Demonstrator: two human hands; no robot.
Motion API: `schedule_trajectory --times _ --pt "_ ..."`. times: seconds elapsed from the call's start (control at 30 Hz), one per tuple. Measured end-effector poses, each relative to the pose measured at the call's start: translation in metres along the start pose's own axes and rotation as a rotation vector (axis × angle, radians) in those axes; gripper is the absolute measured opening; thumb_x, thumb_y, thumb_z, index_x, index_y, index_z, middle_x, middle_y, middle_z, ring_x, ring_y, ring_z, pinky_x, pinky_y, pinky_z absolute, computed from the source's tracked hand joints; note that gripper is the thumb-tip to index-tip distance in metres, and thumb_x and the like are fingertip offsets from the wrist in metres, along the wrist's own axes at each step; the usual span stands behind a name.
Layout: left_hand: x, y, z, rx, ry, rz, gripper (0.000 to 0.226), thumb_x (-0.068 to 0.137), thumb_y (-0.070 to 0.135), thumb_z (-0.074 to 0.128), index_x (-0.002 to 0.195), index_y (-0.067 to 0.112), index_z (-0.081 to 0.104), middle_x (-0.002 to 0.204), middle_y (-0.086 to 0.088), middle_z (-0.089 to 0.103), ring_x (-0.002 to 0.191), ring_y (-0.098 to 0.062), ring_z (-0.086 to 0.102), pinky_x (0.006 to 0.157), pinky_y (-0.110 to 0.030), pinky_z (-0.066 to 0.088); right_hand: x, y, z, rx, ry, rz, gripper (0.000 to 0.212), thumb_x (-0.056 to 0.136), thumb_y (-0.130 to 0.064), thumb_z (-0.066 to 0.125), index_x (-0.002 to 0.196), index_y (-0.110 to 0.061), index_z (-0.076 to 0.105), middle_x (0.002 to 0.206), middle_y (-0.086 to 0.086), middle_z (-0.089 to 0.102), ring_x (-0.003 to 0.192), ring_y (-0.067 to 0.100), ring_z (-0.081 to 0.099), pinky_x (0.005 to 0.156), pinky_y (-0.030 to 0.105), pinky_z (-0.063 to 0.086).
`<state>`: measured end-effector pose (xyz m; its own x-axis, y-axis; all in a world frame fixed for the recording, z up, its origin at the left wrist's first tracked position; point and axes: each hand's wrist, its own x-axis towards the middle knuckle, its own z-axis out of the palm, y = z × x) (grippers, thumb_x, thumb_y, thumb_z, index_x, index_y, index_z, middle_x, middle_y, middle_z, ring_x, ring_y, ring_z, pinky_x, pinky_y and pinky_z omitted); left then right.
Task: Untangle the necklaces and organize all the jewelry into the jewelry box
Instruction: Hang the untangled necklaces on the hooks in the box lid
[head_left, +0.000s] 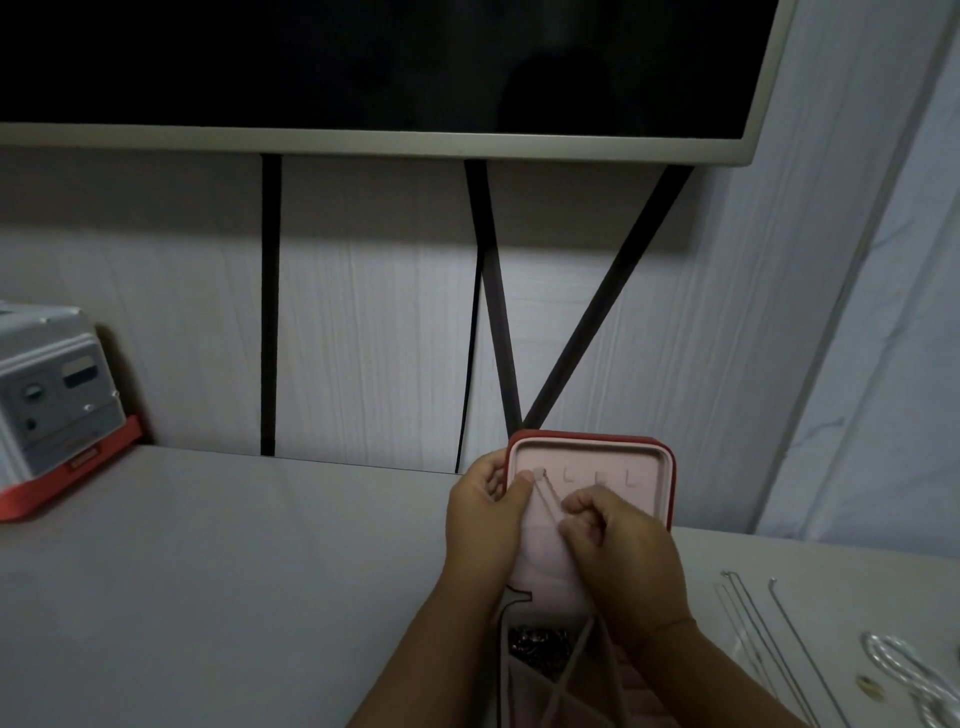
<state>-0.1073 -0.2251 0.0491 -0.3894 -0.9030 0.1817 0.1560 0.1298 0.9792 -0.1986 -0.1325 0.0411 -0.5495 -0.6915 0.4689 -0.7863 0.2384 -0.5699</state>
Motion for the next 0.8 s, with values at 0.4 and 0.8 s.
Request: schedule_trajectory --times 0.4,0.8 --pt "-0.032 0.010 -0.002 0.723 0.249 0.459 0.032 0.082 0.018 0.071 0.111 0.022 0.059 0.114 0.005 0.051 0.105 -0.010 0.047 0.091 -0.026 0.039 -0.030 0.011 -0.021 -0.050 -0.350 0.031 0.033 0.089 -0.027 0.061 0.061 -0.030 0.042 0.059 -0.008 0.046 0.059 0.003 0.043 0.057 0.015 0.034" --pt "-0.034 -0.027 -0.009 1.112 -0.035 0.637 0.038 0.068 0.025 0.081 0.103 0.025 0.067 0.097 0.009 0.064 0.087 -0.021 0.060 0.071 -0.031 0.048 -0.045 0.039 -0.059 0.118 -0.210 0.153 0.029 0.084 -0.014 0.070 0.057 -0.022 0.062 0.073 -0.001 0.064 0.070 0.004 0.055 0.063 0.008 0.037"
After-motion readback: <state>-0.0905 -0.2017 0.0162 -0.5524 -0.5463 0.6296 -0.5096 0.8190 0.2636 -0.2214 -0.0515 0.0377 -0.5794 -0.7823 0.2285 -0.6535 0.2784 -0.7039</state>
